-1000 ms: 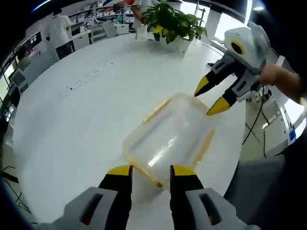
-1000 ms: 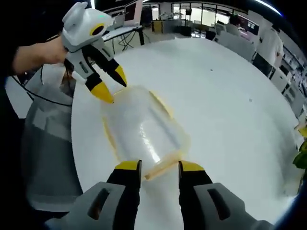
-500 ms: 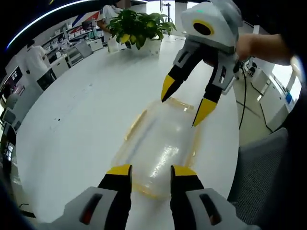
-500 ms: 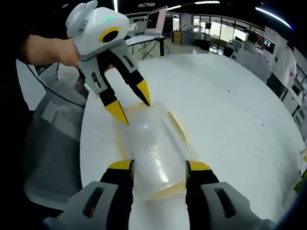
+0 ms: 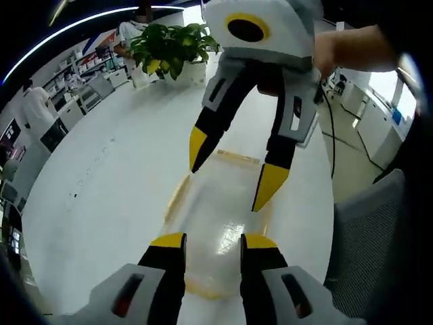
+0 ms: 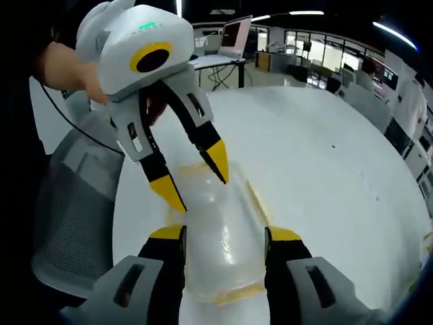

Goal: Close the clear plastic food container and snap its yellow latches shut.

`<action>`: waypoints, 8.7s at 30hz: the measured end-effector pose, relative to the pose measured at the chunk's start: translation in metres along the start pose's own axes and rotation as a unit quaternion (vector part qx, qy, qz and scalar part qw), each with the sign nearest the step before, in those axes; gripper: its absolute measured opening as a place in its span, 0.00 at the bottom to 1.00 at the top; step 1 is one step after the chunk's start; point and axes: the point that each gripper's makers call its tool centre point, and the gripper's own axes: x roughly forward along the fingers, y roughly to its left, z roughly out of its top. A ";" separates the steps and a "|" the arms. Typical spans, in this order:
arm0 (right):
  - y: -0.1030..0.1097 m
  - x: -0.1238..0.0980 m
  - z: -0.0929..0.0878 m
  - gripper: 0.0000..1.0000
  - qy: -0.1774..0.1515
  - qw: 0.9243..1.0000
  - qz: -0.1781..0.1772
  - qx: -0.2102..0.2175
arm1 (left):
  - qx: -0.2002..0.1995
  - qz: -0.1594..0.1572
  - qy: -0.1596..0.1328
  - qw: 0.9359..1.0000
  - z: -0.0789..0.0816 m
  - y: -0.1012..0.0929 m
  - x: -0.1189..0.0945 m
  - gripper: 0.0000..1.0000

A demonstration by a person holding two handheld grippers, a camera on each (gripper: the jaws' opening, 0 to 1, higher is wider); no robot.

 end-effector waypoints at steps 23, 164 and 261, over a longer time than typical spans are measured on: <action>-0.001 0.009 0.009 0.43 0.004 1.000 0.016 -0.023 | 0.002 -0.012 -0.002 1.000 0.003 -0.007 0.002 0.25; -0.016 0.028 -0.004 0.44 0.113 0.986 0.093 -0.073 | 0.102 -0.017 0.030 0.994 0.000 -0.036 0.022 0.52; -0.007 0.015 -0.065 0.76 0.190 0.971 0.036 -0.142 | 0.167 -0.023 0.146 0.975 -0.043 0.002 0.034 0.76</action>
